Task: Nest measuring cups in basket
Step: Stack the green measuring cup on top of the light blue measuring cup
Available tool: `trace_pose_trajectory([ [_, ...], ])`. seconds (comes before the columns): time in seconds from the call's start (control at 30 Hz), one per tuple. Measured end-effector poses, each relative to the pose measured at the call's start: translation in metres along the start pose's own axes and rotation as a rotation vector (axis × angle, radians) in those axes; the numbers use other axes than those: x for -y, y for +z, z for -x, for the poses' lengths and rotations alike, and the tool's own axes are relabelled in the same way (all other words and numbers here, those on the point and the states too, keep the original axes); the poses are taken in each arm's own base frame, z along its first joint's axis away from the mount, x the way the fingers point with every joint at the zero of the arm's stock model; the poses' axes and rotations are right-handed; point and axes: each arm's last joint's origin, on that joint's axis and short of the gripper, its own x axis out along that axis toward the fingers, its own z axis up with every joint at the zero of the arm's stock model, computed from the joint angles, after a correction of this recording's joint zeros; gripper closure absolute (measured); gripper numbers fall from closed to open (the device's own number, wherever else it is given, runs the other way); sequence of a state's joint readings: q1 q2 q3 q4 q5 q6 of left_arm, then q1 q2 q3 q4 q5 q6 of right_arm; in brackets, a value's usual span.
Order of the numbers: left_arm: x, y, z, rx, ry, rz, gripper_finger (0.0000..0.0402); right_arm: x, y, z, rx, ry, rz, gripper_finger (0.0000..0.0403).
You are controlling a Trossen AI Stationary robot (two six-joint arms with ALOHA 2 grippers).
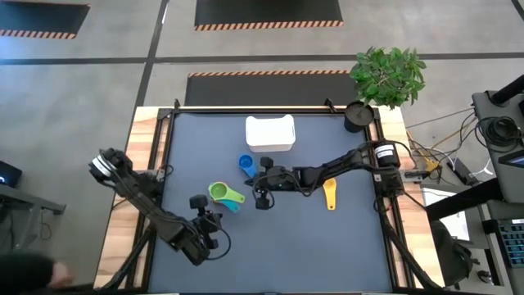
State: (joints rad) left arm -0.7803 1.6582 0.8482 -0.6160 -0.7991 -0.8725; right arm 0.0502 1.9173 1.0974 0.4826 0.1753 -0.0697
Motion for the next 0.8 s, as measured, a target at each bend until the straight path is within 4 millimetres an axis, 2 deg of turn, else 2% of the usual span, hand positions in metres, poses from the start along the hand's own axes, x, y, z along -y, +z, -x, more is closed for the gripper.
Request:
trace_pose_trajectory([
  [0.27,0.009,-0.001,-0.015,0.025,0.027,0.025,0.0402,-0.008,-0.022,-0.028,-0.003,0.039,-0.045,0.0394],
  [0.4,0.008,-0.001,-0.016,0.037,0.039,0.027,0.0402,-0.012,-0.021,-0.041,0.002,0.057,-0.051,0.0394],
  [0.8,0.008,-0.001,-0.017,0.042,0.048,0.027,0.0402,-0.015,-0.010,-0.042,-0.039,0.057,-0.060,0.0394],
])
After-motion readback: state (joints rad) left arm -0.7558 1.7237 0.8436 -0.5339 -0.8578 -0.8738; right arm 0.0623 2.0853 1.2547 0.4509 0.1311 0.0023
